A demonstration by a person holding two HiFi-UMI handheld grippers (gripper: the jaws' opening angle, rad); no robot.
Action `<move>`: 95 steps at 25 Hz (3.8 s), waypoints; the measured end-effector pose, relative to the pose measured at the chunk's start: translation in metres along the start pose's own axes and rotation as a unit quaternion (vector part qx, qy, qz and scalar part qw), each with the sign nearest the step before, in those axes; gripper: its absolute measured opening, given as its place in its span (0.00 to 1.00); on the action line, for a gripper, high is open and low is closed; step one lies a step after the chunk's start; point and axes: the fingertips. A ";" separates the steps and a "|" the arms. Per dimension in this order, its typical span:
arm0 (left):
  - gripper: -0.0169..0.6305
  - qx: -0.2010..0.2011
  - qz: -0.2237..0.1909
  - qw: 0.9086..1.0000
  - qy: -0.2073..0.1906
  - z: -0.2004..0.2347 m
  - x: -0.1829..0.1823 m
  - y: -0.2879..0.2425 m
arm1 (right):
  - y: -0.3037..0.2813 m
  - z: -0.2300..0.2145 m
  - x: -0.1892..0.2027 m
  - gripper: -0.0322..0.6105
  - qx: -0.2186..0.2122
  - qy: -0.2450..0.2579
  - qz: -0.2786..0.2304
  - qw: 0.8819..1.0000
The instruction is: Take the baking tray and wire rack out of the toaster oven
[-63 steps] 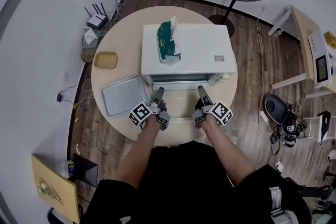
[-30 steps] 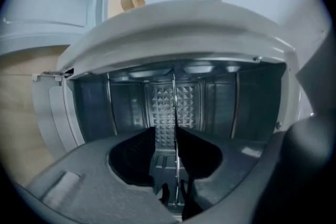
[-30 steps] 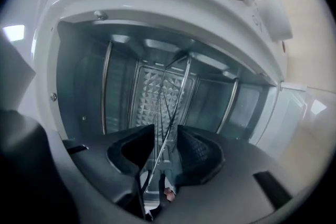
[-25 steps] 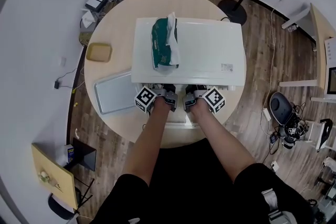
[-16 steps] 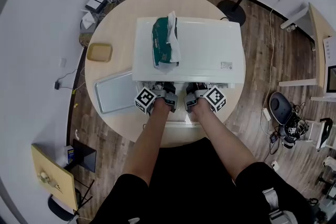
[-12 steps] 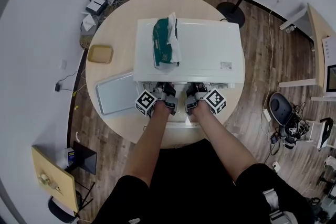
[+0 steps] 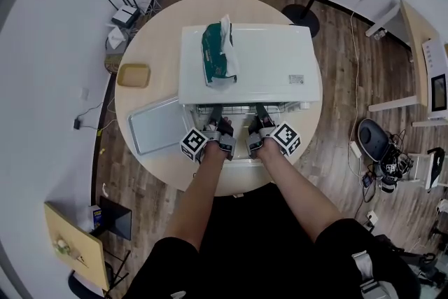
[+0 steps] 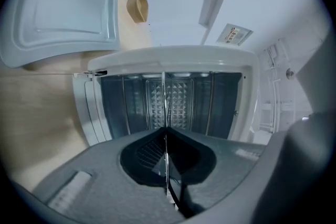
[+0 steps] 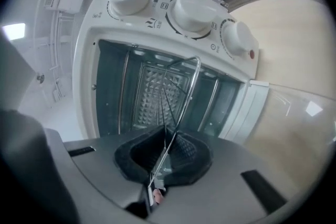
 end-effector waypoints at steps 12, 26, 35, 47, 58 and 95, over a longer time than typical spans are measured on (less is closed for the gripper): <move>0.05 0.007 0.037 0.999 -0.037 -0.001 0.007 0.046 | 0.047 -0.001 0.011 0.06 -0.006 0.033 0.011 0.999; 0.05 0.016 0.073 0.997 -0.028 -0.007 0.017 0.099 | 0.101 0.004 0.022 0.05 -0.022 0.058 0.019 0.998; 0.05 0.017 0.098 0.995 -0.023 -0.008 0.025 0.144 | 0.146 0.006 0.030 0.05 -0.028 0.065 0.021 0.997; 0.05 0.031 0.131 0.991 -0.014 -0.008 0.028 0.203 | 0.210 0.002 0.046 0.05 -0.020 0.085 0.010 0.996; 0.05 0.037 0.110 0.993 -0.010 -0.003 -0.009 0.242 | 0.223 0.017 0.094 0.05 -0.046 0.076 0.037 0.995; 0.05 -0.047 -0.085 0.995 -0.030 0.065 -0.265 0.244 | 0.088 0.032 0.344 0.05 -0.031 0.062 0.234 0.970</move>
Point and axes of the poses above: the fingertips, and each gripper's own axes: y backward along the fingers, z to its left, x out of its underside, and after that the axes turned 13 degrees about -z, right-handed
